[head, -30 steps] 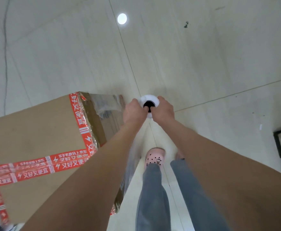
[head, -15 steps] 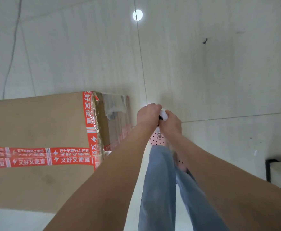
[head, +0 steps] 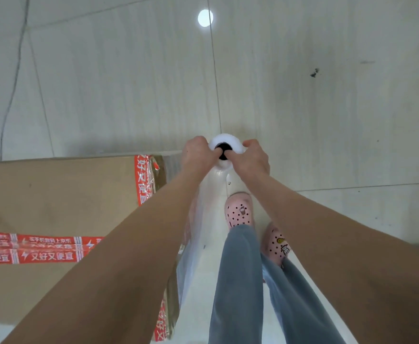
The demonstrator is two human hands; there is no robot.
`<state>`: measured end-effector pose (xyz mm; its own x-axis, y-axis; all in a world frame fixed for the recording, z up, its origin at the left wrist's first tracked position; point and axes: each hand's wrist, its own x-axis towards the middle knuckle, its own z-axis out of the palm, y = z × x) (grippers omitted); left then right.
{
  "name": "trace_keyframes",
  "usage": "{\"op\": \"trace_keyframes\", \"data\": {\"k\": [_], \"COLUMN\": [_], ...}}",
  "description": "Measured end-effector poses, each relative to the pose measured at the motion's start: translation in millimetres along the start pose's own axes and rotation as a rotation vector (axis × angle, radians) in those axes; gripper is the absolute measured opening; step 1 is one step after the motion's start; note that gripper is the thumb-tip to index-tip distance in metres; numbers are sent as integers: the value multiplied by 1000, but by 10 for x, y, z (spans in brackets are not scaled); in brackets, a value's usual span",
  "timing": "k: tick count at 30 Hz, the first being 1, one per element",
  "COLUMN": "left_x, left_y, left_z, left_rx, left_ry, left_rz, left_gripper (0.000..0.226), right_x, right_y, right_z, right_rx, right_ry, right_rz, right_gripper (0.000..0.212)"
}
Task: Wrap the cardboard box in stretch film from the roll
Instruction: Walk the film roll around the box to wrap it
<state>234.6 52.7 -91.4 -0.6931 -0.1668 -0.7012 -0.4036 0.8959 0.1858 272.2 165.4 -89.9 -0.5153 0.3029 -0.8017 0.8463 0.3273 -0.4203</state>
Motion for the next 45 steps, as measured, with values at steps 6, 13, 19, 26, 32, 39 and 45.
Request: {"op": "trace_keyframes", "data": {"k": [6,13,19,26,32,39,45], "left_x": [79,247,338,601,652,692,823], "left_y": [85,302,239,-78,-193,50,50], "left_z": [-140,-230,-366,-657,-734,-792,-919], "left_rx": [76,395,229,-11,-67,299,91], "left_ry": [-26,-24,10,129,42,7,57], "left_rz": [192,441,288,50,69,296,101], "left_gripper": [22,26,21,19,26,35,24], "right_x": [101,169,198,303,288,373,479], "right_y": [-196,-263,-485,-849,-886,-952,-1258], "right_z": [20,-27,-29,181,427,387,293], "right_rx": [44,-115,-199,-153,76,-33,-270], "right_ry": [11,1,17,-12,-76,-55,-47], "right_rz": [29,-27,-99,-153,-17,-66,-182], "right_gripper": [30,24,35,39,20,18,27]}}
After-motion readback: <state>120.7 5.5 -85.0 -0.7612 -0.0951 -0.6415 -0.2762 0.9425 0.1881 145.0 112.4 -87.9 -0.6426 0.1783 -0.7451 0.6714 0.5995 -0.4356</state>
